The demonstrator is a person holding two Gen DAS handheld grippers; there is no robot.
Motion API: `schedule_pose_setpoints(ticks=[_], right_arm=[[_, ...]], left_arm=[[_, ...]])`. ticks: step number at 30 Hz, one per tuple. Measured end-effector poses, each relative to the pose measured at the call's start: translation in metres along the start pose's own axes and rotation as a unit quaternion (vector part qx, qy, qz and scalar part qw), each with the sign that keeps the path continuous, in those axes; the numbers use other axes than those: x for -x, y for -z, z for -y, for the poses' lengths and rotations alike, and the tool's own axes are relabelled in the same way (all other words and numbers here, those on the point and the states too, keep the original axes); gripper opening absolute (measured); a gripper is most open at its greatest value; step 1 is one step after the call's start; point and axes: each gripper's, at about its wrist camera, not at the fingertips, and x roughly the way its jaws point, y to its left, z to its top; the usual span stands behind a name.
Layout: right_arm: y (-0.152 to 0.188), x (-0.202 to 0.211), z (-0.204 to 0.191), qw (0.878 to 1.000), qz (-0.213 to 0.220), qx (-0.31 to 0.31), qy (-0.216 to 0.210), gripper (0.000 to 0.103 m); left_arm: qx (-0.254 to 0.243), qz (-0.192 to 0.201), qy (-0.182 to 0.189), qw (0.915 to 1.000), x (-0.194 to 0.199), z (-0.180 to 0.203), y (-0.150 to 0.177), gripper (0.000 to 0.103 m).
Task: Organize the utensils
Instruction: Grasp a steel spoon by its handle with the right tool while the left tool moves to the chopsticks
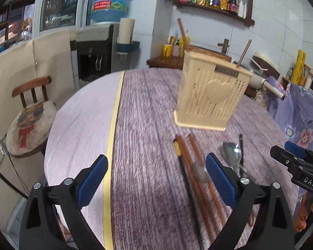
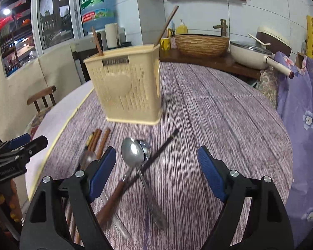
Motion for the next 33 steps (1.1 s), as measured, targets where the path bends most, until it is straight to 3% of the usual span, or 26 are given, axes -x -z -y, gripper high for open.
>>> schedule_pose_setpoints(ticks=[8,12,17,20,22,33], right_arm=[[0.029,-0.017,-0.005,0.999,-0.038,0.015,0.003,0.075],[0.029,-0.02,-0.013,0.999,-0.044,0.031,-0.005,0.073],[0.022,-0.019,-0.03,0.996,-0.049,0.05,-0.056,0.071],[0.017,-0.028,-0.051,0.986,-0.077,0.082,-0.12,0.07],[0.015,-0.037,-0.064,0.981,-0.089,0.103,-0.139,0.067],[0.008,-0.089,-0.106,0.96,-0.157,0.182,-0.144,0.058]], left_arm=[[0.016,-0.049,0.016,0.9985,-0.012,-0.014,0.027,0.059],[0.013,-0.056,0.022,0.9981,-0.013,-0.013,0.034,0.051],[0.01,-0.058,0.026,0.9979,-0.014,-0.009,0.036,0.047],[0.008,-0.059,0.022,0.998,-0.014,-0.011,0.036,0.047],[0.012,-0.058,0.021,0.998,-0.012,-0.014,0.036,0.047],[0.021,-0.055,0.01,0.9982,-0.007,-0.029,0.035,0.047]])
